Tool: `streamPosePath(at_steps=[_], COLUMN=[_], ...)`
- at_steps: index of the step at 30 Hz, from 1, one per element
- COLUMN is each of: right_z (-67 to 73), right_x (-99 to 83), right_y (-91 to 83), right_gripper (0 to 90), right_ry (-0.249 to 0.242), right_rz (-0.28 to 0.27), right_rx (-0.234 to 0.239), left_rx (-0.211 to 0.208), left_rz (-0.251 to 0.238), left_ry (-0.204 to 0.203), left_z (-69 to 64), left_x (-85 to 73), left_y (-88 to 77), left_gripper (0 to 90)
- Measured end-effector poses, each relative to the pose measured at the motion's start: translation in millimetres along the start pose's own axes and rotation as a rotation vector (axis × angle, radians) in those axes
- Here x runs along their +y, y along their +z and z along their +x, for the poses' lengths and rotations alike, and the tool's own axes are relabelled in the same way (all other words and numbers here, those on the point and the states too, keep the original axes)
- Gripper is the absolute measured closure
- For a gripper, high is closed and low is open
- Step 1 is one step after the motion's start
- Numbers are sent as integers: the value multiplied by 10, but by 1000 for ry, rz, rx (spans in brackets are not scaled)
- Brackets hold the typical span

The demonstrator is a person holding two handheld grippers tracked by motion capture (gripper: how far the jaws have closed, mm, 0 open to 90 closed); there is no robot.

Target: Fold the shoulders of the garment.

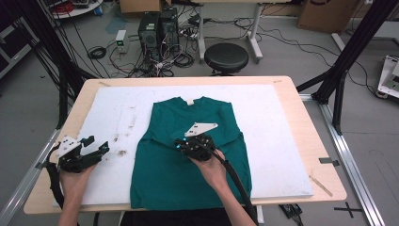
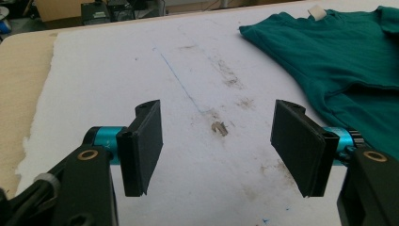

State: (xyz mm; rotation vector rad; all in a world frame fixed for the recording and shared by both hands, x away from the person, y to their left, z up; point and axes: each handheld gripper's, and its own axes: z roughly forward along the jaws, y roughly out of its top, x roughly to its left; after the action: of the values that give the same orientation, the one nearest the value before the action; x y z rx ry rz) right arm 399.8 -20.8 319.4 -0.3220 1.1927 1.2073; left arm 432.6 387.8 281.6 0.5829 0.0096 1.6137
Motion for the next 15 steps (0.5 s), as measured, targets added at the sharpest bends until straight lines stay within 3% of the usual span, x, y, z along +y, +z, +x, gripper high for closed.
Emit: streamPosePath(at_steps=[5,15], right_z=[64,92], right_x=[-6,-18], right_y=[31,76], right_gripper=[864,856], right_ry=[-5,-15], right_rz=[-13,-4], right_rx=[29,31], left_rx=[0,0], left_rz=[1,1], left_ry=[2,1], left_z=[-3,-2], left_x=[0,0], left_y=[0,2], left_gripper=[345,344])
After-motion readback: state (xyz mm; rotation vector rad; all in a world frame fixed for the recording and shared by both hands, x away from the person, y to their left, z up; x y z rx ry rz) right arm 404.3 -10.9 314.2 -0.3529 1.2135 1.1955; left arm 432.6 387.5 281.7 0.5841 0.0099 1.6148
